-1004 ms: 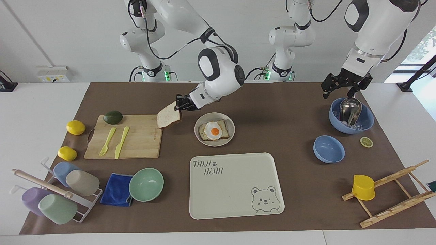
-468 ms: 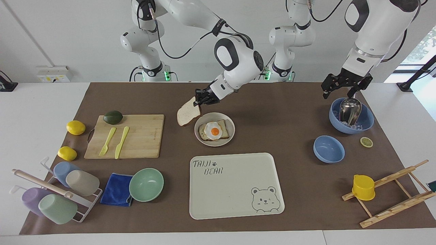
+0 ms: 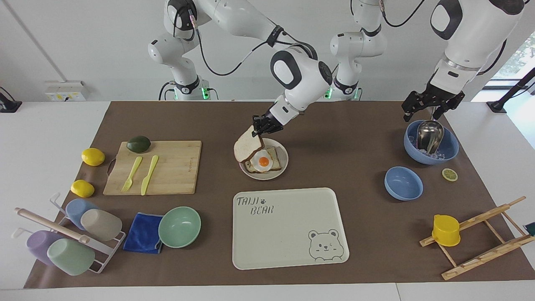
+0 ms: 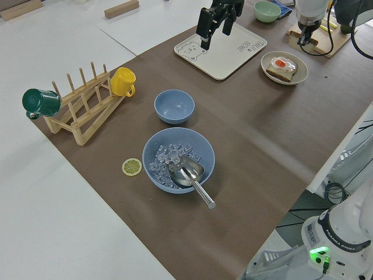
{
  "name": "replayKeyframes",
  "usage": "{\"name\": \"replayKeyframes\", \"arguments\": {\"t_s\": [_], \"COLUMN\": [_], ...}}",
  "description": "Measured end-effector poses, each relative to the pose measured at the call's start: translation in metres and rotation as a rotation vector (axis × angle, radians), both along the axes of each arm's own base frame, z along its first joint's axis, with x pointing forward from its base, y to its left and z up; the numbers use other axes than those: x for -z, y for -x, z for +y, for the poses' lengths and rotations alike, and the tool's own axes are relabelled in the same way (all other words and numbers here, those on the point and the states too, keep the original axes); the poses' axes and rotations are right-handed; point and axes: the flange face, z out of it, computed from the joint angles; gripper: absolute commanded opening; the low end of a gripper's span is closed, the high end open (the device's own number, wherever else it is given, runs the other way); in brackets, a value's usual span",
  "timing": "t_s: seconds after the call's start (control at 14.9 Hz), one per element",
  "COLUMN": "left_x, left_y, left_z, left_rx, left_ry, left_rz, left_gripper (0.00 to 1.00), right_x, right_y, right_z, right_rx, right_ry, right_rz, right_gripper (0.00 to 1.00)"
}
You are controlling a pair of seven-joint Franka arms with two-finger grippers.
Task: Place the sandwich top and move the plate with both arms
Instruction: 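Lift the bread slice and carry it over the egg plate, then lower the bread onto the egg and open the right gripper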
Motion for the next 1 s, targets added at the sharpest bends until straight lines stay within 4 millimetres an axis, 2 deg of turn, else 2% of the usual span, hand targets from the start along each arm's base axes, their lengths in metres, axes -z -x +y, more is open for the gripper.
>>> {"name": "replayKeyframes", "arguments": {"t_s": [0.27, 0.6, 1.0], "left_x": [0.0, 0.0, 0.0], "left_y": [0.0, 0.0, 0.0], "left_z": [0.004, 0.004, 0.004], "left_rx": [-0.008, -0.008, -0.008], "left_ry": [0.0, 0.0, 0.0], "left_rz": [0.0, 0.0, 0.0], "left_gripper": [1.0, 1.0, 1.0], "right_x": [-0.004, 0.012, 0.032], "right_y": [0.006, -0.004, -0.002], "right_z": [0.021, 0.018, 0.025], "right_rx": [-0.035, -0.014, 0.058], "right_ry": [-0.008, -0.031, -0.11], "right_rz": [-0.025, -0.027, -0.058], "right_gripper": [0.0, 0.0, 0.0]}}
